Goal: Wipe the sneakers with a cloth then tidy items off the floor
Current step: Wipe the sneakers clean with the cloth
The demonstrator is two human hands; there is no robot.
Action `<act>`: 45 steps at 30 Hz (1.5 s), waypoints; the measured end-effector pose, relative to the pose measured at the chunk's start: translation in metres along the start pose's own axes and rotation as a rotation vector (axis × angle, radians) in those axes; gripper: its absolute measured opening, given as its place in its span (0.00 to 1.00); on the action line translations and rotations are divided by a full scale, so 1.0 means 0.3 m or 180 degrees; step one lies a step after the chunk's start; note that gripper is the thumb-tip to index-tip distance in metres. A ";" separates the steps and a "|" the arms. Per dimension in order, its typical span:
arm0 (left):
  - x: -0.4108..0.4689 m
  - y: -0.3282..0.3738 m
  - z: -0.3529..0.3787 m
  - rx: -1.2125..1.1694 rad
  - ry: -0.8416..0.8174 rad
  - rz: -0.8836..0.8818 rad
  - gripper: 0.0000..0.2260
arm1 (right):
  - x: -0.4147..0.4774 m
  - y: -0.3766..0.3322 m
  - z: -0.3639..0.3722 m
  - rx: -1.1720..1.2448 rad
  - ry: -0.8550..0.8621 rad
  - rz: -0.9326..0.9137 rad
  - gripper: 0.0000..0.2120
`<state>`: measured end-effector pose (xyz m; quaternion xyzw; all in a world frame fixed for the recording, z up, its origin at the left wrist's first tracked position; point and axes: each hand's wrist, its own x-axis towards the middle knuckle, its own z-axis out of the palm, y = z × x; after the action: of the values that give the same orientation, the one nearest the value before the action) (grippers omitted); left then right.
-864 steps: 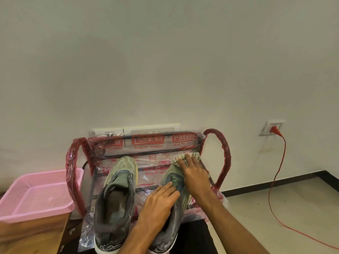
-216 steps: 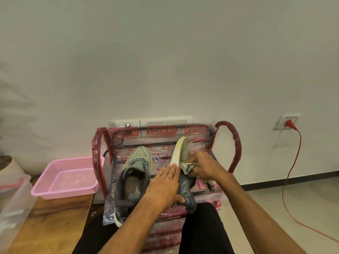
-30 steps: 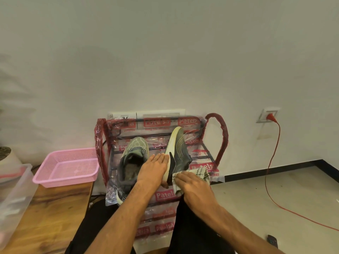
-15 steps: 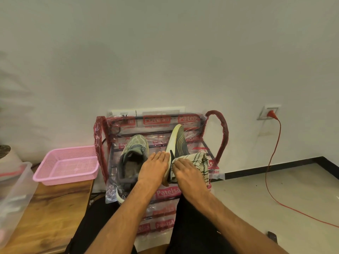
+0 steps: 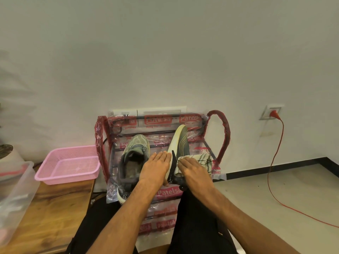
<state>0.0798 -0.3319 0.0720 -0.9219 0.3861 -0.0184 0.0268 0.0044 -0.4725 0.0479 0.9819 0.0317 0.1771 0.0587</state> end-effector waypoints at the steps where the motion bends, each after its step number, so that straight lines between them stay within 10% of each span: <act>1: -0.001 -0.001 -0.001 -0.0007 -0.0008 -0.0008 0.48 | -0.012 0.001 -0.006 0.0026 -0.0026 -0.0094 0.30; 19: -0.013 -0.010 0.008 0.0025 0.0356 -0.0037 0.31 | -0.033 -0.175 -0.024 0.0430 -0.0036 0.0152 0.16; 45: 0.000 0.006 0.008 -0.0115 0.0055 -0.0105 0.47 | 0.107 -0.033 -0.044 0.1001 -0.0236 0.1102 0.16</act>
<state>0.0786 -0.3330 0.0695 -0.9283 0.3713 -0.0198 0.0065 0.0294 -0.4586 0.0701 0.9756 -0.1121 0.1412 -0.1251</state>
